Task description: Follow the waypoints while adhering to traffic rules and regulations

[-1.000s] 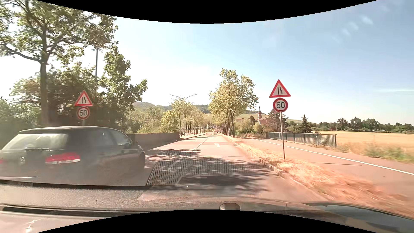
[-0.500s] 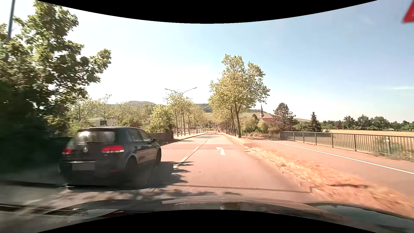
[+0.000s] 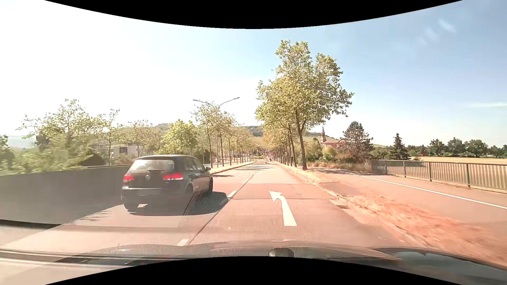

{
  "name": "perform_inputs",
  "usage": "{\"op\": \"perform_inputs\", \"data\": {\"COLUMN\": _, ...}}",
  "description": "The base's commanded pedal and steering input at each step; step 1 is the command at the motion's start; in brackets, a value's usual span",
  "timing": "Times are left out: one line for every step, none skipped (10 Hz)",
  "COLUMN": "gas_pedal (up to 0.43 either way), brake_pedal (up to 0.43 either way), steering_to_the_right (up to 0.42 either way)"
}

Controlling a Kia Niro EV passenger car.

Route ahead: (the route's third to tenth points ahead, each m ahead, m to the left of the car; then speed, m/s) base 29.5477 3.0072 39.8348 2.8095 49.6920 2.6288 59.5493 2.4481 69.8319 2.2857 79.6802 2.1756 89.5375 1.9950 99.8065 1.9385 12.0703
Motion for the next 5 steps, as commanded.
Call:
{"op": "perform_inputs", "data": {"gas_pedal": 0.079, "brake_pedal": 0.000, "steering_to_the_right": -0.008}}
{"op": "perform_inputs", "data": {"gas_pedal": 0.079, "brake_pedal": 0.000, "steering_to_the_right": -0.009}}
{"op": "perform_inputs", "data": {"gas_pedal": 0.079, "brake_pedal": 0.000, "steering_to_the_right": -0.009}}
{"op": "perform_inputs", "data": {"gas_pedal": 0.067, "brake_pedal": 0.000, "steering_to_the_right": -0.009}}
{"op": "perform_inputs", "data": {"gas_pedal": 0.067, "brake_pedal": 0.000, "steering_to_the_right": -0.009}}
